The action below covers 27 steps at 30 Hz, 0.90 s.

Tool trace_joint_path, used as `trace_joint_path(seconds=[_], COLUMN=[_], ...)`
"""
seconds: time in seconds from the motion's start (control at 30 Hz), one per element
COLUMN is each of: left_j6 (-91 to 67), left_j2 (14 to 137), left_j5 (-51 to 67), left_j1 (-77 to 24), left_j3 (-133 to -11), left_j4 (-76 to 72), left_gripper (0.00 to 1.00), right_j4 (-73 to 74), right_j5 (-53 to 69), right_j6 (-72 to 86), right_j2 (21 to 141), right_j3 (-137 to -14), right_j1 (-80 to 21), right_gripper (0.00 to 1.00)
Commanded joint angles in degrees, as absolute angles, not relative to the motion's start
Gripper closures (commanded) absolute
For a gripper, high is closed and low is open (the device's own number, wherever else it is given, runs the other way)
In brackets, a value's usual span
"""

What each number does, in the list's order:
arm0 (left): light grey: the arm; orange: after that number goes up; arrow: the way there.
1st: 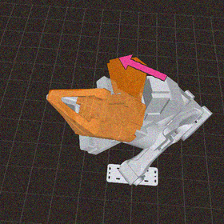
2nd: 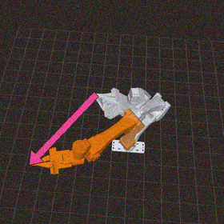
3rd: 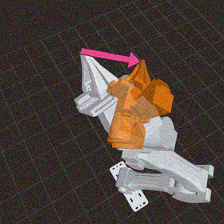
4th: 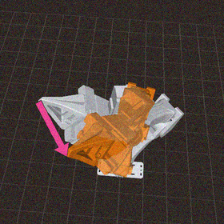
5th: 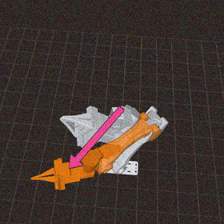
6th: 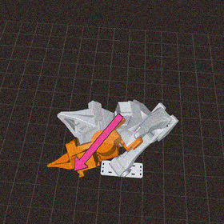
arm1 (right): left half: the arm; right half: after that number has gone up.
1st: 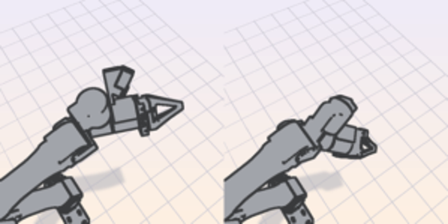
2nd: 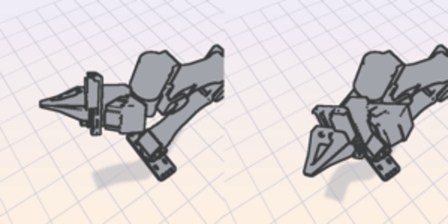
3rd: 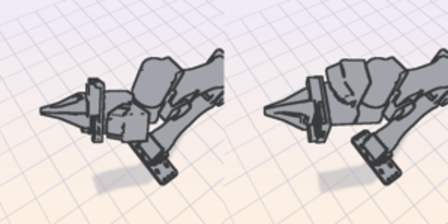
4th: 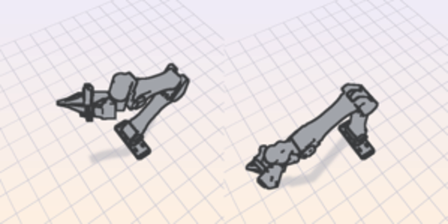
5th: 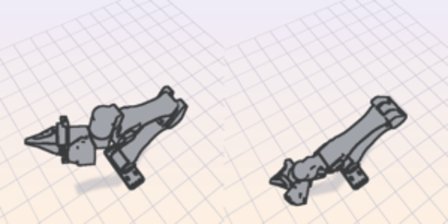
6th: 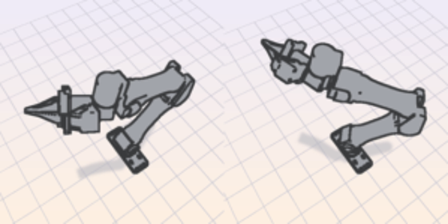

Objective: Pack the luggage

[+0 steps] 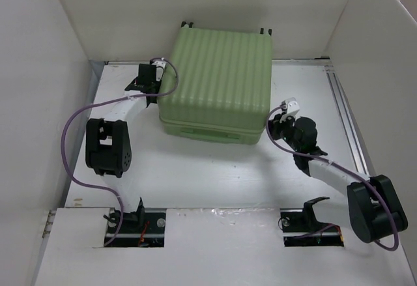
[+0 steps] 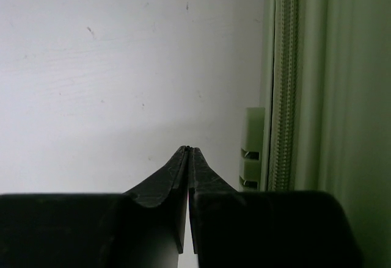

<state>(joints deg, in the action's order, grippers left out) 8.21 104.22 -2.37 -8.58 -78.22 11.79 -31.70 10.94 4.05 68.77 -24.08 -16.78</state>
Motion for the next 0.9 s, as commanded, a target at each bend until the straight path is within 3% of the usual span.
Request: trace_joint_path(seconds=[0.0, 0.13, 0.27, 0.37, 0.5, 0.87], left_j6=[8.3, 8.3, 8.3, 7.8, 8.5, 11.0], left_j2=[100.7, 98.4, 96.1, 94.1, 92.1, 88.6], left_j5=[9.9, 10.5, 10.5, 10.5, 11.6, 10.5], left_j1=[-17.3, -18.0, -19.2, -19.8, -19.8, -27.9], left_j3=[-74.8, -72.6, -70.4, -68.6, -66.3, -61.0], left_j4=[24.2, 23.5, 22.9, 22.4, 21.9, 18.7], left_gripper=[1.00, 1.00, 1.00, 1.00, 1.00, 1.00], right_j4=[-34.1, -32.7, -25.7, -17.4, -10.6, 3.9], right_j5=[22.1, 24.0, 24.6, 20.8, 14.2, 13.0], right_j6=[4.0, 2.9, 1.2, 0.6, 2.5, 0.8], right_j2=[69.9, 71.1, 71.8, 70.5, 67.3, 64.9], right_j3=[-26.8, -29.1, -32.9, -36.6, -39.9, -52.0], right_j1=[-16.4, -14.2, -11.7, -8.5, -4.4, 0.0], right_gripper=[1.00, 0.90, 0.52, 0.42, 0.41, 0.33])
